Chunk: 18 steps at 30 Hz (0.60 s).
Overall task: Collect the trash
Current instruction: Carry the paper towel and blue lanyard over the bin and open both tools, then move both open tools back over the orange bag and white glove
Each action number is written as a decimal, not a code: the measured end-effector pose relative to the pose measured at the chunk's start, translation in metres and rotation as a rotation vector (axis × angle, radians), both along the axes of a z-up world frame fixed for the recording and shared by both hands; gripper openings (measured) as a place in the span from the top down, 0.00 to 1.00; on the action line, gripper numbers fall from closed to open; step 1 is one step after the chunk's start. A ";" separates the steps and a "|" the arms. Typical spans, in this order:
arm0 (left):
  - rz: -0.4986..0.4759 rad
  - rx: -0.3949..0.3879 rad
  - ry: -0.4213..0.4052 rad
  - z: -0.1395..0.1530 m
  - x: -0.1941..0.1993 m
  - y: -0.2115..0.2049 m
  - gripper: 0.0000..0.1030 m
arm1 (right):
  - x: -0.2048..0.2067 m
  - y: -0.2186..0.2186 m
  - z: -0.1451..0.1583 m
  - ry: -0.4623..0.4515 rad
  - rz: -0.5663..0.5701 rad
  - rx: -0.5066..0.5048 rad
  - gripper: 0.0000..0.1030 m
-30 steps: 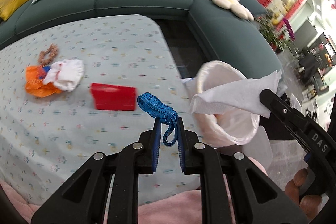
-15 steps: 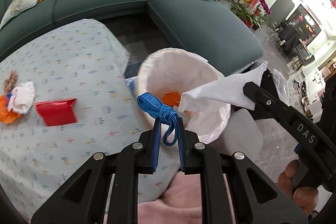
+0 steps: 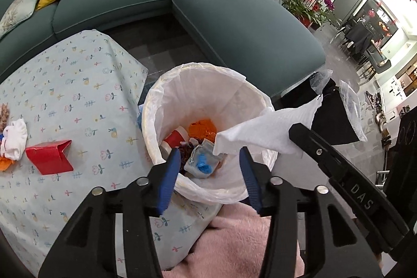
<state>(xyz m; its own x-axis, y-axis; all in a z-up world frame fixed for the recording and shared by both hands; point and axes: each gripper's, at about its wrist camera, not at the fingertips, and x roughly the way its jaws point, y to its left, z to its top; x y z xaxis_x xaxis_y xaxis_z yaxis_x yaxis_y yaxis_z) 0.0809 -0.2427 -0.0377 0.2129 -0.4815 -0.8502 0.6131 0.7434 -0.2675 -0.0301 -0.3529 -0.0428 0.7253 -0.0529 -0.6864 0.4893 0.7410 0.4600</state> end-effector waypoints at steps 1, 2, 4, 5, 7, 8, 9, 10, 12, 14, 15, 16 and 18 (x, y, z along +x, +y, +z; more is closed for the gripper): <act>0.004 0.004 0.001 -0.001 0.001 0.000 0.54 | 0.002 0.000 -0.001 0.003 0.003 0.001 0.97; 0.012 0.005 0.003 -0.001 0.002 0.002 0.53 | 0.003 -0.001 -0.001 0.004 0.007 0.001 0.97; 0.035 0.006 0.011 -0.003 0.004 0.007 0.52 | 0.008 0.000 -0.001 0.007 0.015 0.001 0.97; 0.041 0.006 0.014 -0.004 0.005 0.009 0.50 | 0.011 0.001 -0.002 0.009 0.019 0.002 0.97; 0.067 0.012 0.015 -0.006 0.007 0.018 0.46 | 0.016 0.003 -0.003 0.015 0.027 0.004 0.91; 0.077 0.013 0.013 -0.006 0.007 0.022 0.45 | 0.018 0.005 -0.003 0.018 0.027 -0.001 0.90; 0.087 0.012 0.011 -0.005 0.008 0.027 0.44 | 0.019 0.005 -0.002 0.019 0.026 -0.007 0.90; 0.098 0.012 0.010 -0.005 0.010 0.032 0.42 | 0.021 0.008 -0.002 0.023 0.031 -0.013 0.87; 0.124 0.009 0.010 -0.005 0.012 0.042 0.39 | 0.025 0.013 -0.001 0.027 0.037 -0.022 0.83; 0.155 0.015 0.011 -0.005 0.015 0.053 0.36 | 0.027 0.019 0.002 0.027 0.041 -0.032 0.73; 0.168 0.017 0.011 -0.004 0.017 0.058 0.36 | 0.028 0.021 0.003 0.025 0.042 -0.037 0.67; 0.178 0.016 0.012 -0.004 0.018 0.063 0.36 | 0.029 0.024 0.005 0.024 0.044 -0.042 0.66; 0.198 0.017 0.008 -0.003 0.020 0.074 0.36 | 0.030 0.029 0.008 0.022 0.051 -0.045 0.64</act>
